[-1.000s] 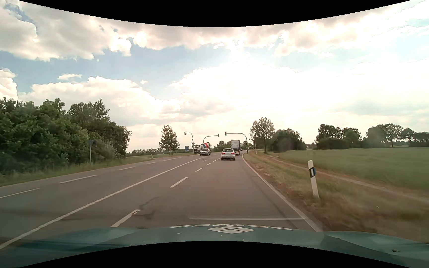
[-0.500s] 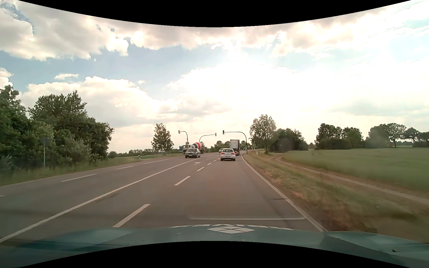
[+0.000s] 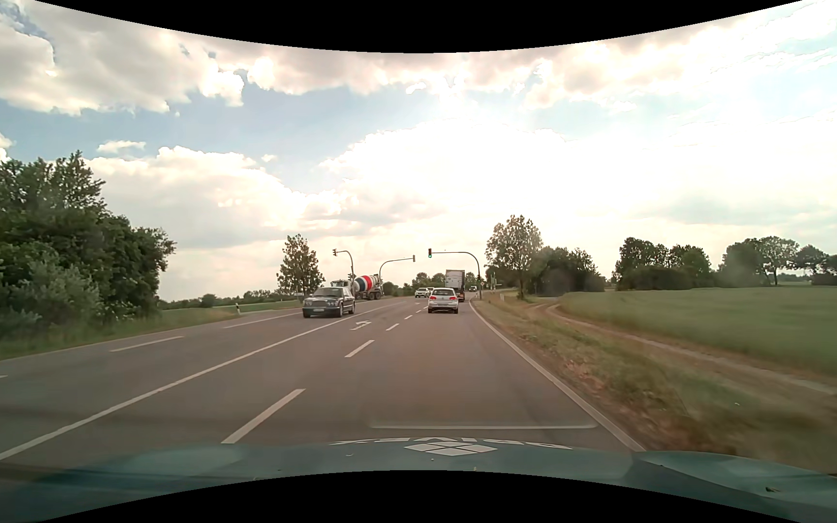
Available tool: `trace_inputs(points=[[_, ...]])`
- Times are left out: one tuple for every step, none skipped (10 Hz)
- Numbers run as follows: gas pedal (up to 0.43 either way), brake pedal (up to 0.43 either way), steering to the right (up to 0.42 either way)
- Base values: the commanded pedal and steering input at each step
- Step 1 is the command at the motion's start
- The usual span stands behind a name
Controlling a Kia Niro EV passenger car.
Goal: Follow the waypoints while adhering to traffic rules and regulations
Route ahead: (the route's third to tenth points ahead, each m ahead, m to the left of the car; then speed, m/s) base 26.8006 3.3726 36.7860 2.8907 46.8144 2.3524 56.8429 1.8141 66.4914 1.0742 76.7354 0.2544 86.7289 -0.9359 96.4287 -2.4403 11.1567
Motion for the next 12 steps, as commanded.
trace_inputs(points=[[0.138,0.000,0.008],[0.138,0.000,0.008],[0.138,0.000,0.008],[0.138,0.000,0.008],[0.138,0.000,0.008],[0.138,0.000,0.008],[0.138,0.000,0.008],[0.138,0.000,0.007],[0.130,0.000,0.007],[0.130,0.000,0.006],[0.130,0.000,0.006],[0.130,0.000,0.005]])
